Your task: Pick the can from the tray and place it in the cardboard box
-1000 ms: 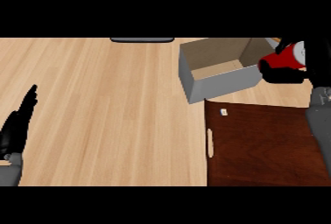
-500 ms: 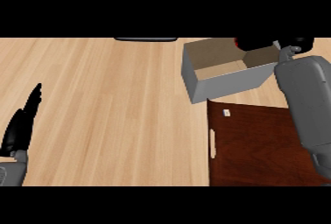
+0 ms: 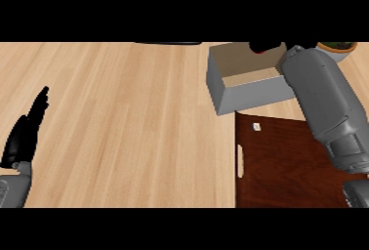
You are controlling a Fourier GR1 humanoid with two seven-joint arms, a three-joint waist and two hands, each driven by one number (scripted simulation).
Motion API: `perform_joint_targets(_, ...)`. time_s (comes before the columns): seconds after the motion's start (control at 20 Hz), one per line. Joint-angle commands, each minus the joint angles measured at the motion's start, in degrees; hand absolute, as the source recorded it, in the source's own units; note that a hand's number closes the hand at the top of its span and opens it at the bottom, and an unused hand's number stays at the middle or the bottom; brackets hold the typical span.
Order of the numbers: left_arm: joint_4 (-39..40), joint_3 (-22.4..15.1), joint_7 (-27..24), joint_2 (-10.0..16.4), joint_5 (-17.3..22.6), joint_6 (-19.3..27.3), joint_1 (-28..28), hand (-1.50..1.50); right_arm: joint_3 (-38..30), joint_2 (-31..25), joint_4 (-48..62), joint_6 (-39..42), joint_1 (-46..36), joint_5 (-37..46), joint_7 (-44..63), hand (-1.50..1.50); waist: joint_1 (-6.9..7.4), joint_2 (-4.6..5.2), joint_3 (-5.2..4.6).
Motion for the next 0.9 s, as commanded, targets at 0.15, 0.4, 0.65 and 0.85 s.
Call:
perform_joint_targets(0.15,0.2,-0.7,-1.9,-1.4,-0.1,-0.5,1.1,0.0,-6.2,2.0,12.3,-5.1,-2.2,-3.5,-0.6,-1.5,1.02,0.53,0.07)
perform_joint_targets(0.4,1.6,0.9,-1.3,0.5,0.2,-1.6,-1.7,0.0,-8.4,2.0,15.9,-7.8,-3.3,-5.0,-6.5,-1.5,1.31,0.8,0.09)
perform_joint_targets(0.65,-1.0,0.1,-0.8,-1.8,-0.4,0.2,0.1,0.0,-11.5,0.7,14.0,-12.0,-2.9,-7.8,-16.0,-1.5,1.13,0.58,0.13)
perform_joint_targets(0.85,-1.4,0.0,0.3,-0.9,-1.1,-0.3,0.5,0.0,-15.3,-0.5,12.3,-15.2,-1.9,-11.6,-21.9,-1.5,0.36,0.26,0.15)
